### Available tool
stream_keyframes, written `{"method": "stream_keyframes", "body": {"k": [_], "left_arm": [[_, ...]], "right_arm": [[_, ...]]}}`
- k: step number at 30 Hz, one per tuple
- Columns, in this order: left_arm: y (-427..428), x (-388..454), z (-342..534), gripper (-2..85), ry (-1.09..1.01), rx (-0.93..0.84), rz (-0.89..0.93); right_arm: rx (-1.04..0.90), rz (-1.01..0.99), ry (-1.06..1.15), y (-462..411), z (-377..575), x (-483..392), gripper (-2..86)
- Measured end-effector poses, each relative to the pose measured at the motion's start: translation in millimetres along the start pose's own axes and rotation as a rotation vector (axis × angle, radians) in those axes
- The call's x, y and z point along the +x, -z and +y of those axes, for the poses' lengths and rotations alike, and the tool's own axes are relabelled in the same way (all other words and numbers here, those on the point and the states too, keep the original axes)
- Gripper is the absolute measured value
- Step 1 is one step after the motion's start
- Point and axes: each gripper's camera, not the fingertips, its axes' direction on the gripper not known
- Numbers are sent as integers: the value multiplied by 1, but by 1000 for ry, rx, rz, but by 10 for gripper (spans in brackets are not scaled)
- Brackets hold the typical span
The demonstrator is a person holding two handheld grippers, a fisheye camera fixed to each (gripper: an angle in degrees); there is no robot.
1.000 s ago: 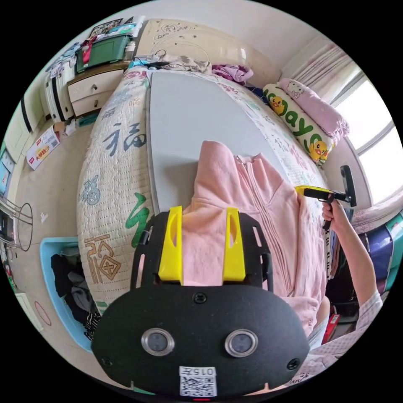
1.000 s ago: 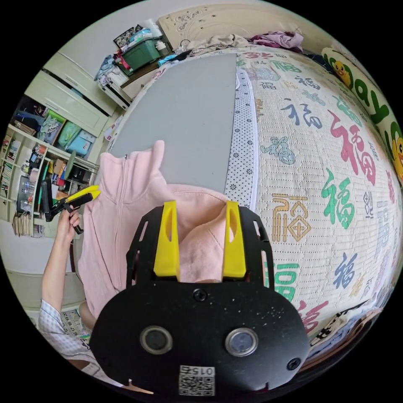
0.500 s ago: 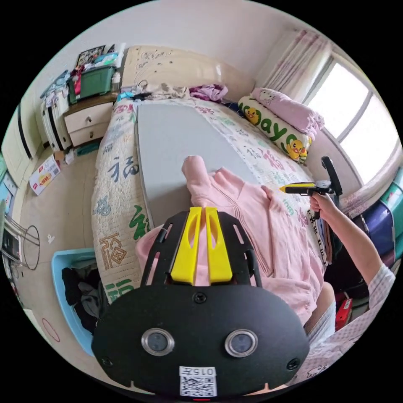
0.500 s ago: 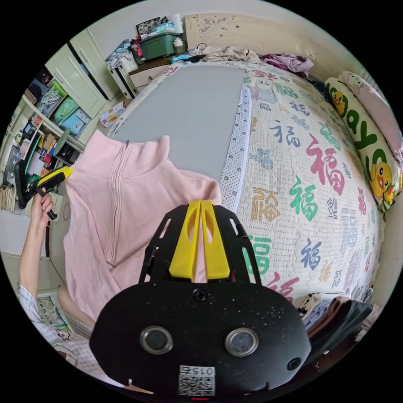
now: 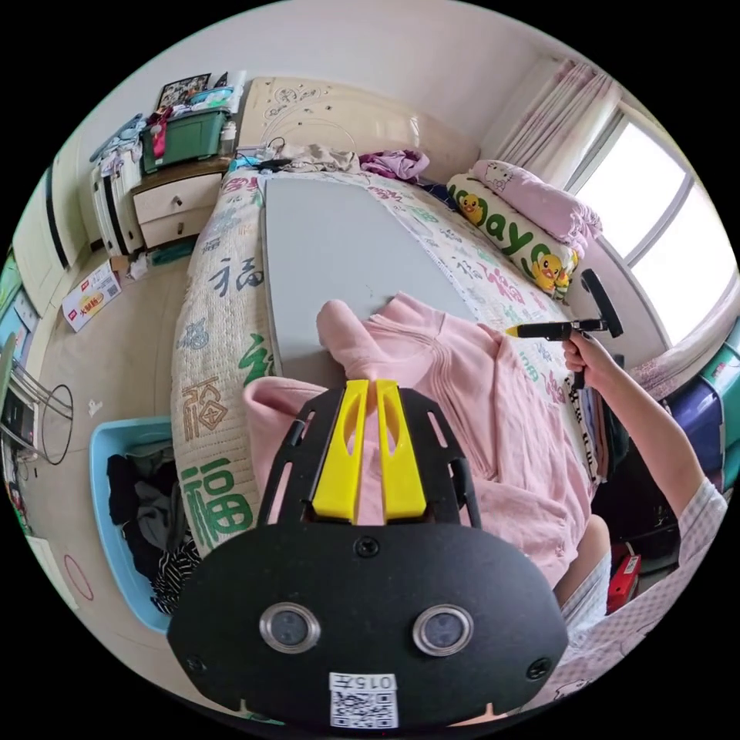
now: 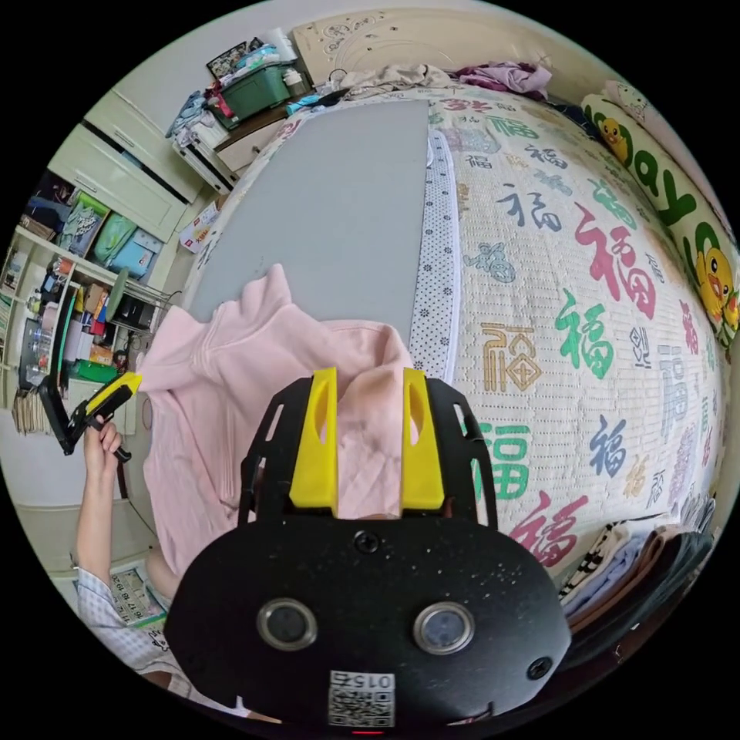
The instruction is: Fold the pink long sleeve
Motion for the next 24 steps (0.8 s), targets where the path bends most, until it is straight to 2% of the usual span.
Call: {"method": "stream_keyframes", "body": {"k": [6, 10, 13, 15, 19, 21, 23, 24], "left_arm": [[-16, -29, 10, 0, -21, 11, 57], [-20, -41, 9, 0, -6, 27, 67], [-14, -49, 8, -1, 39, 57, 95], [5, -48, 13, -2, 47, 111, 144], [58, -8, 43, -1, -127, 152, 77], [105, 33, 96, -1, -314, 206, -3], [133, 58, 151, 0, -414, 242, -25], [142, 65, 189, 0, -393, 235, -5]], "right_arm": [[-46, 36, 68, -63, -34, -28, 107], [-44, 148, 233, -77, -26, -73, 42], [29, 215, 196, -65, -9, -86, 9], [106, 172, 155, -45, 13, -87, 4], [322, -8, 187, 31, 118, -95, -1], [388, -70, 228, 64, 191, -96, -1], [431, -104, 266, 84, 307, -95, -1], [435, -105, 262, 84, 336, -93, -1]]}}
